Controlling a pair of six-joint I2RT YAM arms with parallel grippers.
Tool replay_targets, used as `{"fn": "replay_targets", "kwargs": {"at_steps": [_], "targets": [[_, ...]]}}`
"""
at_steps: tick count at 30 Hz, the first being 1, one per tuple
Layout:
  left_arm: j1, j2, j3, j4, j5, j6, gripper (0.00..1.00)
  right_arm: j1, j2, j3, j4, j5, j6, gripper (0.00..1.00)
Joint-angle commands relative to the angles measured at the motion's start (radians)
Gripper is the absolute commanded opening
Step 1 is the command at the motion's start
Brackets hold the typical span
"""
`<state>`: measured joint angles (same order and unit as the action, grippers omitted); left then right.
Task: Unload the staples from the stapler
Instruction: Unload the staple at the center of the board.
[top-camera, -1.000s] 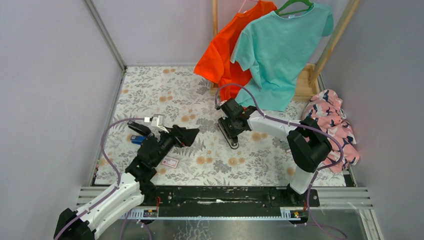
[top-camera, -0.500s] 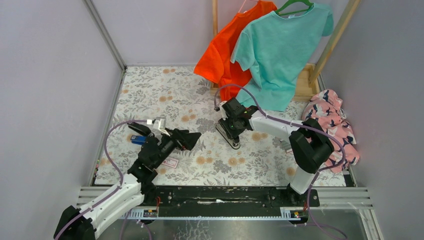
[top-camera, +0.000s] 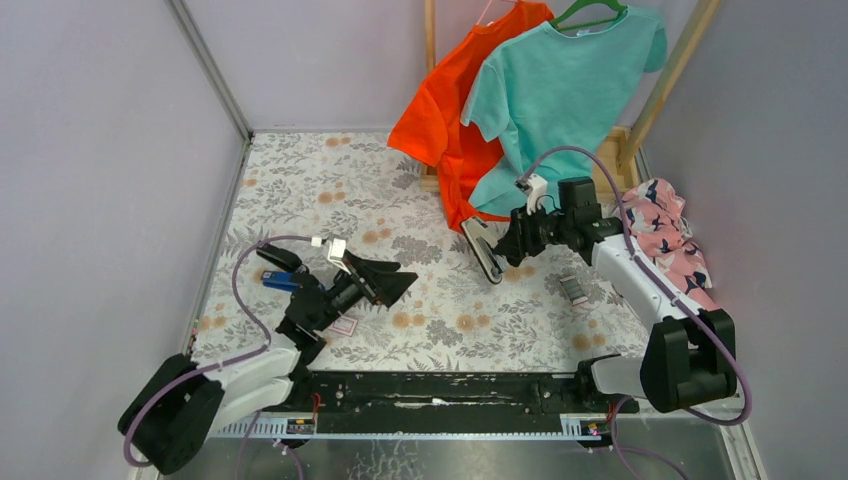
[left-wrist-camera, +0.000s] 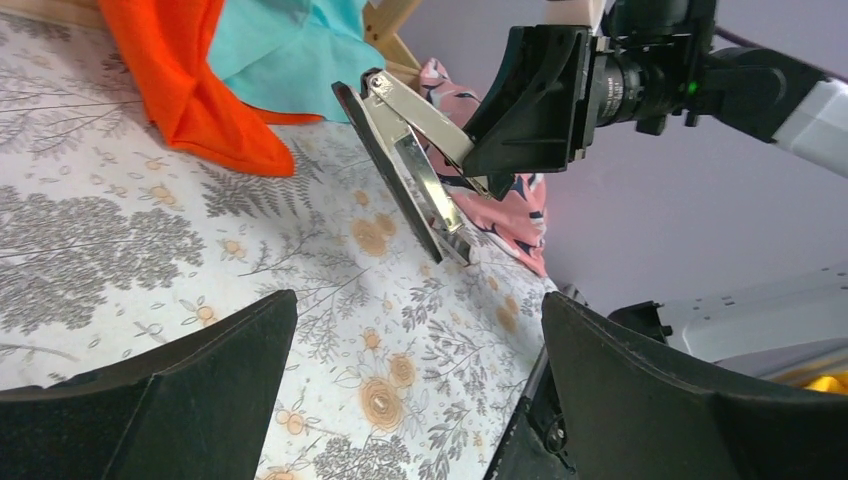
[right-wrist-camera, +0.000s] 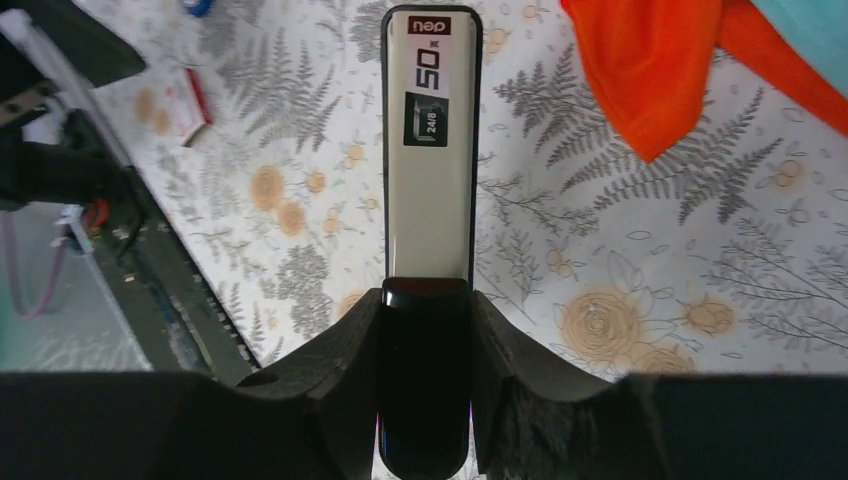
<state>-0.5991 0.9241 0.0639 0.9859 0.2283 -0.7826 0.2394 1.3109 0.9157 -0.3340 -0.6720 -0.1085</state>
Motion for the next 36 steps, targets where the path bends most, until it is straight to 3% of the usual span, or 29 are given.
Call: {"fn": "replay_targets", "kwargs": {"at_steps": [1, 13, 23, 36], "targets": [[0.004, 0.105, 0.034, 0.286, 0.065, -0.041, 1.0, -0.093, -0.023, -0.022, 0.118, -0.285, 0.05, 0.0], [-0.004, 0.447, 0.107, 0.602, 0.07, -0.291, 1.0, -0.231, -0.05, -0.143, 0.482, -0.57, 0.442, 0.0], [-0.033, 0.574, 0.207, 0.609, 0.109, -0.31, 1.0, -0.29, -0.046, -0.206, 0.712, -0.624, 0.663, 0.0], [-0.121, 0.685, 0.314, 0.614, 0.081, -0.297, 1.0, -0.333, -0.065, -0.242, 0.903, -0.651, 0.826, 0.0]]}}
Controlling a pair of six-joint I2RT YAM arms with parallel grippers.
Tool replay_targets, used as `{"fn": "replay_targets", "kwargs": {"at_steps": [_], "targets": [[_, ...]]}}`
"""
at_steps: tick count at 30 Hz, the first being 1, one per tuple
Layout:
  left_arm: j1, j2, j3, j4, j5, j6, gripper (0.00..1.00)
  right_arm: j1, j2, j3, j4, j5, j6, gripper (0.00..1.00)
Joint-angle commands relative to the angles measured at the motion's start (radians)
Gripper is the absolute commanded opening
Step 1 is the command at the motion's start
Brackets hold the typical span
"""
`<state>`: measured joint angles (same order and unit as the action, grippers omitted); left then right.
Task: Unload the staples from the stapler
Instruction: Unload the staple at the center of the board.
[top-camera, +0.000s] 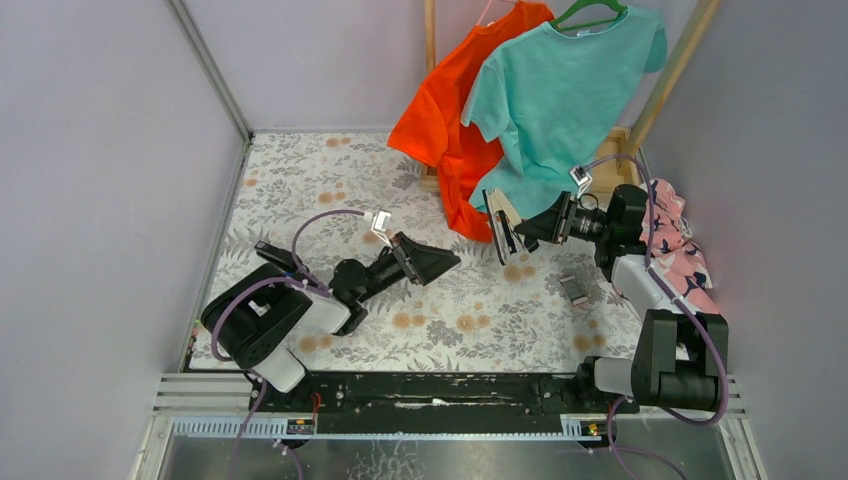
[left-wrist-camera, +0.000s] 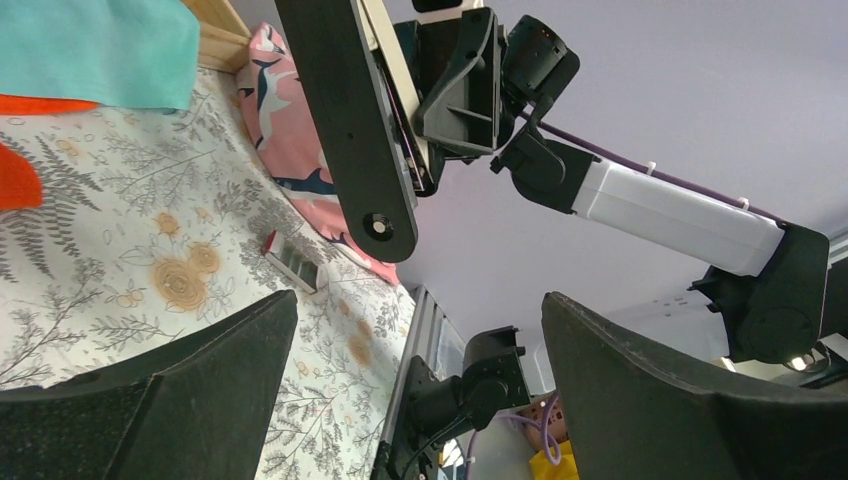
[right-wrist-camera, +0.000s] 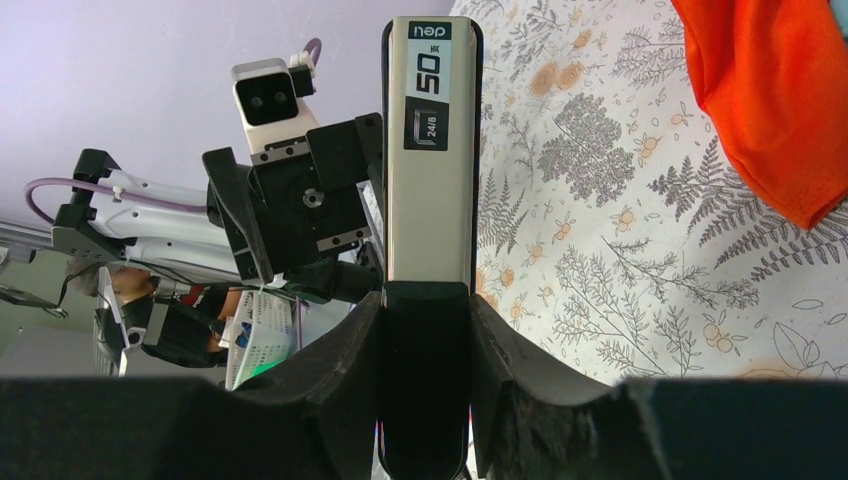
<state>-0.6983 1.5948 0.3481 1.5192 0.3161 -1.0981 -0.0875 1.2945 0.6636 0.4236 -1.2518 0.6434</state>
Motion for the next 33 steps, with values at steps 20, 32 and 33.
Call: {"fn": "replay_targets", "kwargs": {"at_steps": [20, 32, 33], "targets": [[-0.147, 0.258, 0.284, 0.085, -0.107, 0.037, 0.98, -0.006, -0.07, -0.018, 0.333, -0.106, 0.207, 0.0], [-0.168, 0.326, 0.387, 0.087, -0.097, 0.042, 0.89, -0.004, -0.07, -0.022, 0.354, -0.115, 0.22, 0.0], [-0.167, 0.329, 0.393, 0.085, -0.096, 0.039, 0.87, -0.003, -0.069, -0.021, 0.355, -0.115, 0.22, 0.0]]}}
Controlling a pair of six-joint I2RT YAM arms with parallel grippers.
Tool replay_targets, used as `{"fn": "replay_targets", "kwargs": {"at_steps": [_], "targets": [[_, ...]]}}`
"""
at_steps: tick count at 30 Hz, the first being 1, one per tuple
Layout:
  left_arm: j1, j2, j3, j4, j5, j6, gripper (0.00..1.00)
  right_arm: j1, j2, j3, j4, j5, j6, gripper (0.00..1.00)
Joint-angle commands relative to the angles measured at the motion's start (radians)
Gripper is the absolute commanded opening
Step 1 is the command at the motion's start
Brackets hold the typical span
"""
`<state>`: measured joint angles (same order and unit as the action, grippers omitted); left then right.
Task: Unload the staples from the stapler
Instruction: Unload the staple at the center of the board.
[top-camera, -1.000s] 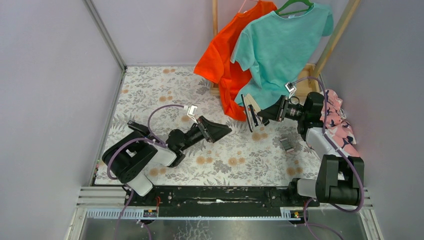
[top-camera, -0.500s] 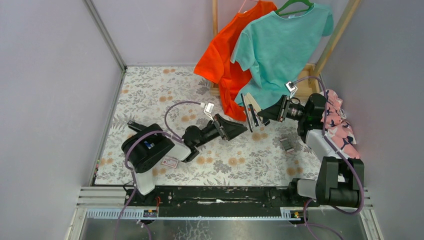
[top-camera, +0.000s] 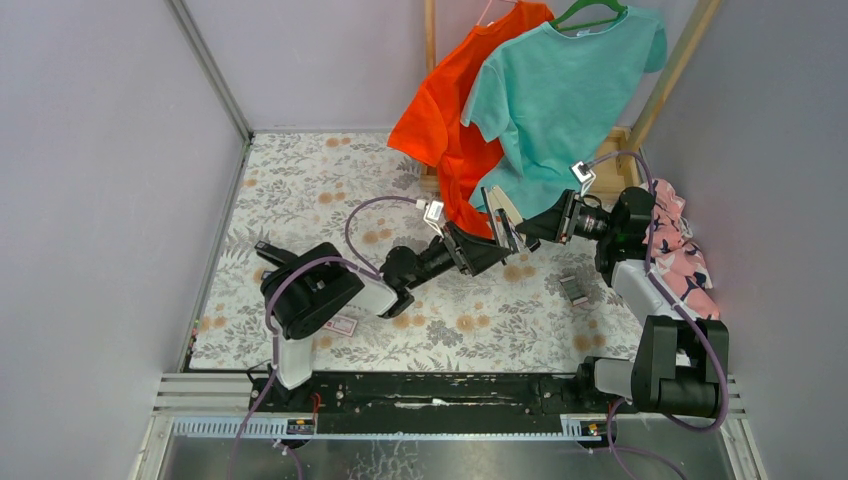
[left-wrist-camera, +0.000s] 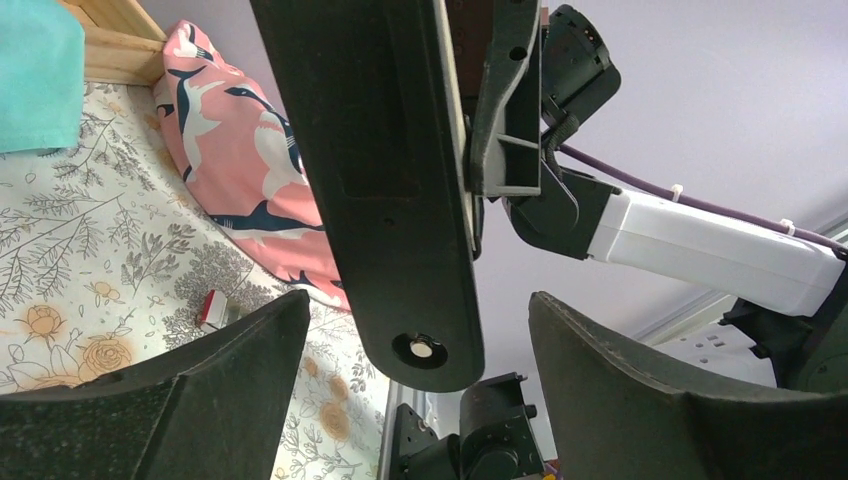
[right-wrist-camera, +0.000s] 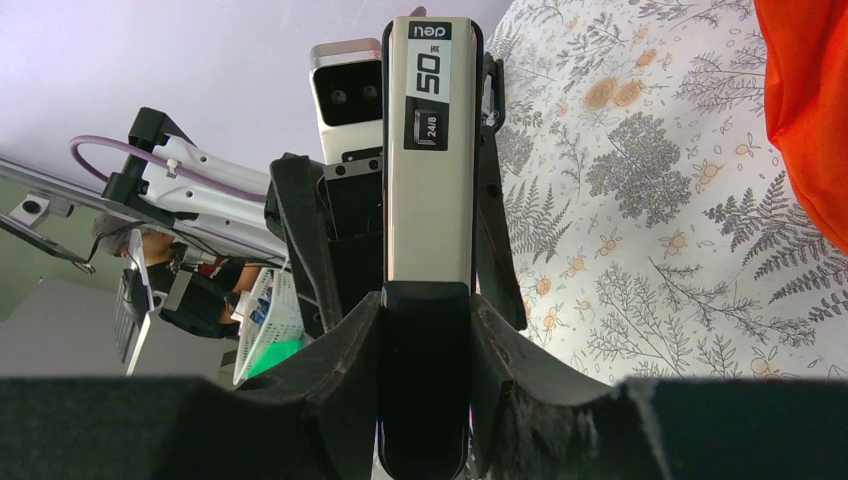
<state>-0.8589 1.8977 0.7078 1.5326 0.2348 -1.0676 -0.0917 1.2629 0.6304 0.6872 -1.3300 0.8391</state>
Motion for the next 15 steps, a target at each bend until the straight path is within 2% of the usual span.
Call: {"fn": "replay_targets", "kwargs": {"at_steps": [1, 7, 10, 12, 13, 15], "targets": [[-0.006, 0.029, 0.037, 0.072, -0.012, 0.007, 0.85, 0.002, -0.036, 0.013, 0.092, -0.038, 0.025, 0.0], [-0.006, 0.018, 0.053, 0.072, 0.016, 0.007, 0.73, 0.007, -0.027, 0.012, 0.092, -0.038, 0.023, 0.0], [-0.006, 0.006, 0.04, 0.073, 0.02, 0.021, 0.6, 0.007, -0.028, 0.012, 0.092, -0.037, 0.02, 0.0], [-0.006, -0.003, 0.027, 0.074, 0.022, 0.039, 0.49, 0.007, -0.027, 0.013, 0.087, -0.04, 0.015, 0.0], [-0.004, -0.009, 0.02, 0.074, 0.026, 0.049, 0.4, 0.007, -0.026, 0.016, 0.078, -0.042, 0.006, 0.0], [0.012, -0.03, 0.001, 0.074, 0.05, 0.091, 0.13, 0.007, -0.027, 0.025, 0.052, -0.052, -0.032, 0.0]]}}
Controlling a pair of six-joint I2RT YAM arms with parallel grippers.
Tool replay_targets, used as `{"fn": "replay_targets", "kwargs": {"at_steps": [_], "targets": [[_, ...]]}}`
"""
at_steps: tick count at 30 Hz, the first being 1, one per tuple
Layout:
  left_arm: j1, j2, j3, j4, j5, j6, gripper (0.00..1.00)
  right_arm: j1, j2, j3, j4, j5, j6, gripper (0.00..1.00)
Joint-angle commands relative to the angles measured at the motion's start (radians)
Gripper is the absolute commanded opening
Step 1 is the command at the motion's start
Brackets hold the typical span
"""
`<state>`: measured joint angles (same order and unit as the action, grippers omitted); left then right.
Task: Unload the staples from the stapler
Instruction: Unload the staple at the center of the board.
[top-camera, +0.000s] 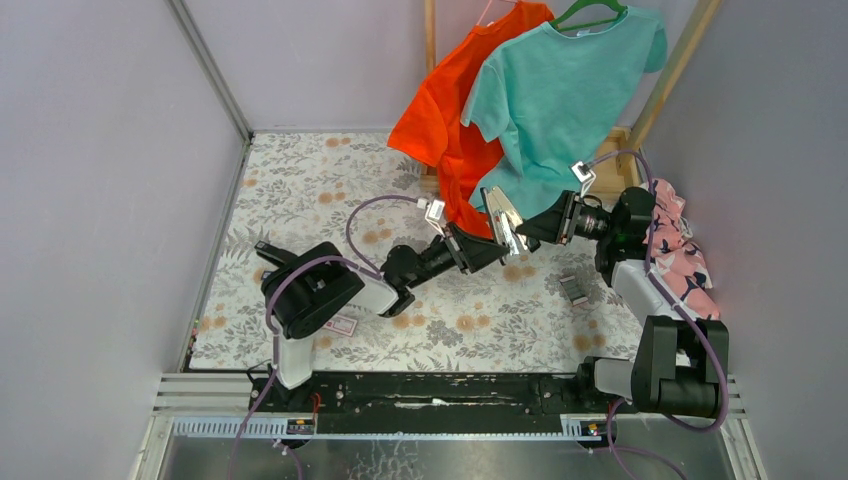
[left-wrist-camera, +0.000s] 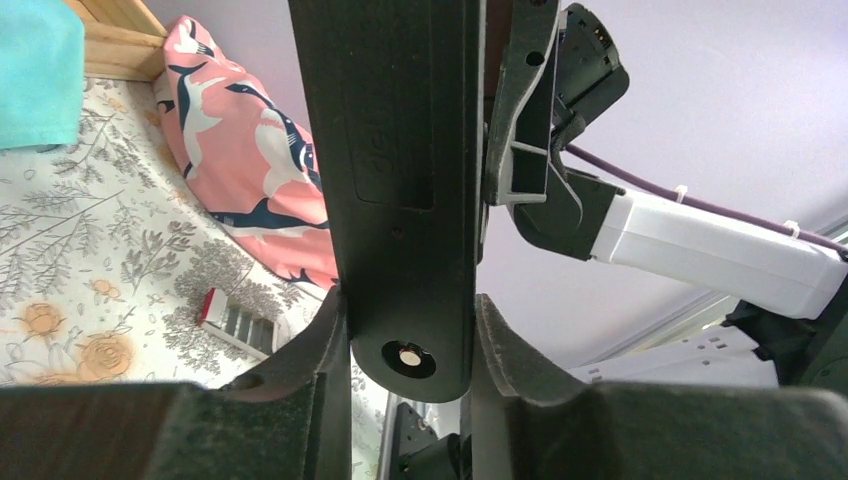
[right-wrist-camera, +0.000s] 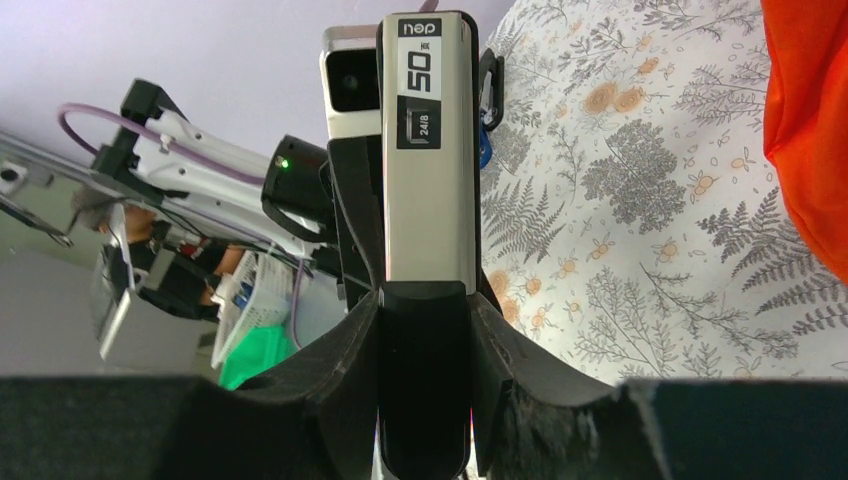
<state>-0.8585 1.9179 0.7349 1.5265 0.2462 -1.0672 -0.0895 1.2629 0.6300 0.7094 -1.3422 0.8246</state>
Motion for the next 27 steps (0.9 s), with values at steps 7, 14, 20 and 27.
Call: {"fn": "replay_targets", "kwargs": {"at_steps": [7, 14, 20, 27], "targets": [[0.113, -0.215, -0.216, 0.075, 0.192, 0.363, 0.0, 0.018, -0.048, 0.26, -0.981, -0.052, -0.997, 0.0], [0.114, -0.367, -0.322, -0.283, 0.229, 0.78, 0.0, 0.073, 0.07, 0.438, -1.811, 0.104, -2.14, 0.0], [0.109, -0.424, -0.267, -0.706, 0.135, 1.071, 0.0, 0.073, 0.04, 0.226, -1.54, 0.313, -2.27, 0.0], [0.11, -0.381, -0.173, -0.933, 0.084, 1.221, 0.0, 0.074, 0.034, 0.136, -1.314, 0.463, -2.228, 0.0]]}}
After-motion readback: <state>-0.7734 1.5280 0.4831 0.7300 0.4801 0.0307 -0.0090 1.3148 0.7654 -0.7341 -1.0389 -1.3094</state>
